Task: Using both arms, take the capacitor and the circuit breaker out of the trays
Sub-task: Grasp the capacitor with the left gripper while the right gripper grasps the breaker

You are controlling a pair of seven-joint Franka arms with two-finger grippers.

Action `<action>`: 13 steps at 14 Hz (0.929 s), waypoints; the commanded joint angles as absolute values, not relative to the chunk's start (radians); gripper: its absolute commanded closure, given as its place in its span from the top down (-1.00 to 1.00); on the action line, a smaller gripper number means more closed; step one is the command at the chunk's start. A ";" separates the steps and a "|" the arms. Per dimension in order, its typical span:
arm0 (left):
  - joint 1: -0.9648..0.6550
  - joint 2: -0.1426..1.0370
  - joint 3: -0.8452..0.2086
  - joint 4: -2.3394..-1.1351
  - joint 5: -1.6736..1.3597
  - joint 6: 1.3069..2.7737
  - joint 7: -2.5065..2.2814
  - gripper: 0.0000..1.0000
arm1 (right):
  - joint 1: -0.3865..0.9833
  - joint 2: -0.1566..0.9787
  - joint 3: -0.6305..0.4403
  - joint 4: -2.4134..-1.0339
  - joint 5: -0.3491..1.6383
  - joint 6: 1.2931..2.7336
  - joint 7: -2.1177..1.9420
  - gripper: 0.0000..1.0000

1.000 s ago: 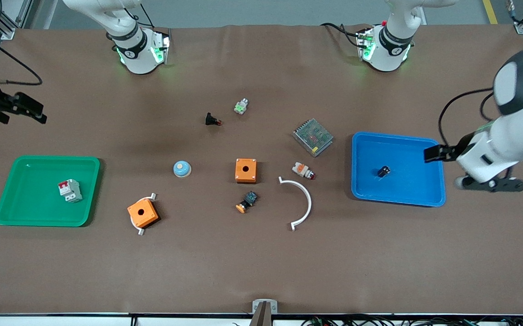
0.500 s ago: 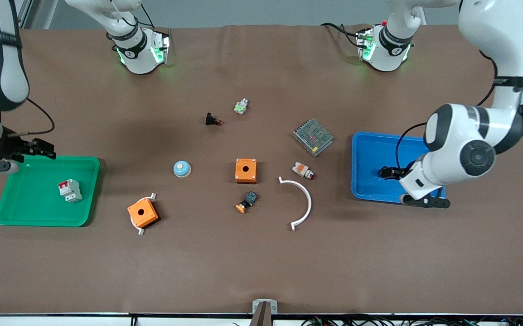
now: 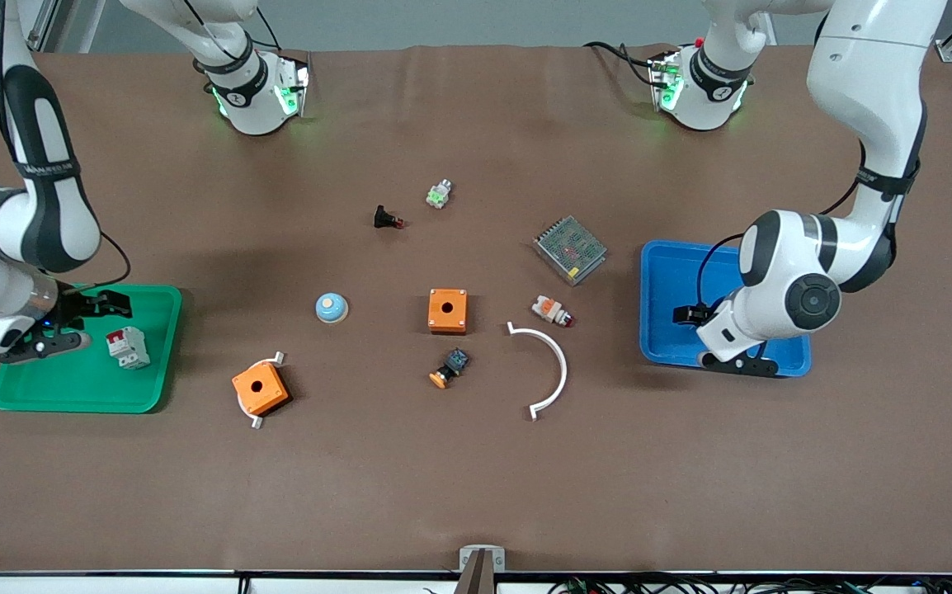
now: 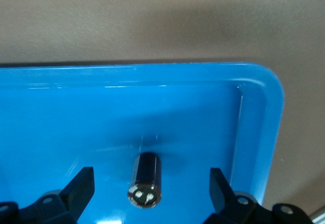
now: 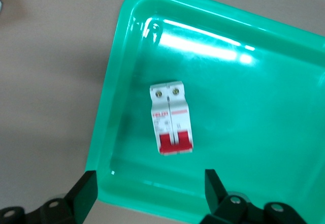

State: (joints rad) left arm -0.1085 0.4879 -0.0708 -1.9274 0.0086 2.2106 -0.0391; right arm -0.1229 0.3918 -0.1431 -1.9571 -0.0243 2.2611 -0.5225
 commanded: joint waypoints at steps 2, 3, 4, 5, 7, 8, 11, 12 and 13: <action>-0.112 0.482 -0.069 -2.038 0.044 2.337 -0.028 0.99 | -0.132 0.449 -0.137 -1.927 -0.029 2.316 -0.590 0.75; -0.110 0.482 -0.068 -2.057 0.044 2.356 -0.026 0.98 | -0.133 0.457 -0.137 -1.924 -0.029 2.322 -0.595 0.74; -0.109 0.480 -0.067 -2.065 0.044 2.358 -0.028 0.95 | -0.133 0.472 -0.137 -1.911 -0.031 2.332 -0.595 0.71; -0.109 0.477 -0.067 -2.072 0.044 2.358 -0.028 0.88 | -0.136 0.488 -0.137 -1.902 -0.032 2.333 -0.601 0.70; -0.106 0.471 -0.067 -2.079 0.044 2.355 -0.028 0.66 | -0.138 0.521 -0.137 -1.881 -0.031 2.338 -0.620 0.65; -0.106 0.469 -0.067 -2.079 0.044 2.350 -0.028 0.55 | -0.140 0.532 -0.137 -1.873 -0.029 2.348 -0.630 0.62; -0.101 0.468 -0.067 -2.072 0.044 2.347 -0.031 0.10 | -0.141 0.548 -0.137 -1.870 -0.028 2.365 -0.644 0.48; -0.101 0.468 -0.067 -2.068 0.044 2.345 -0.038 -0.03 | -0.141 0.558 -0.135 -1.870 -0.026 2.371 -0.644 0.37; -0.101 0.468 -0.067 -2.065 0.044 2.345 -0.041 -0.21 | -0.141 0.561 -0.135 -1.870 -0.025 2.381 -0.644 0.24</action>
State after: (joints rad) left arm -0.1038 0.4955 -0.0684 -2.0510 0.0289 2.3429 -0.0391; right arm -0.1257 0.5420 -0.1446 -1.8924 -0.0243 2.3729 -0.6243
